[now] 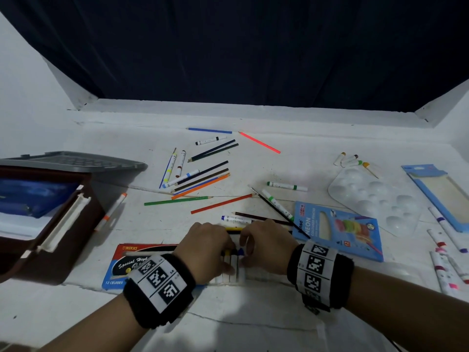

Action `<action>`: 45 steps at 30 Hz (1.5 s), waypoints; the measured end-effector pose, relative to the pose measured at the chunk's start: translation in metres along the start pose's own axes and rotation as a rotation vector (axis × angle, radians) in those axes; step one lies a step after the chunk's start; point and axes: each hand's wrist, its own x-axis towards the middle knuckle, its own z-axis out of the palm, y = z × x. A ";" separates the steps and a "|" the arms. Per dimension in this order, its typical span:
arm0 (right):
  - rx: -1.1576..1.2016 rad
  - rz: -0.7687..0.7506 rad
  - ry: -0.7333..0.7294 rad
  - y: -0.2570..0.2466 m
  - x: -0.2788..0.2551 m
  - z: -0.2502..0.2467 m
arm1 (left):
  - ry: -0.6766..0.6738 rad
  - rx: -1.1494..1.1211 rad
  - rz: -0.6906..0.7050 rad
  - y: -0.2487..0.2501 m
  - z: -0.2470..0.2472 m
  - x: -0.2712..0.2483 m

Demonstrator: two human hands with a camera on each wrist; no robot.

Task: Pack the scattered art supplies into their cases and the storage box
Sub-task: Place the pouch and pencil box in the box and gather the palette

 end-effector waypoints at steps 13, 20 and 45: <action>0.309 -0.047 0.255 0.030 -0.026 -0.038 | 0.267 -0.326 0.050 0.010 -0.017 0.003; 0.415 0.071 0.517 0.108 -0.056 -0.089 | 0.519 -0.651 0.219 0.062 -0.051 0.073; -0.091 0.467 0.230 0.336 0.015 -0.167 | 0.019 -0.109 0.188 0.175 -0.086 0.377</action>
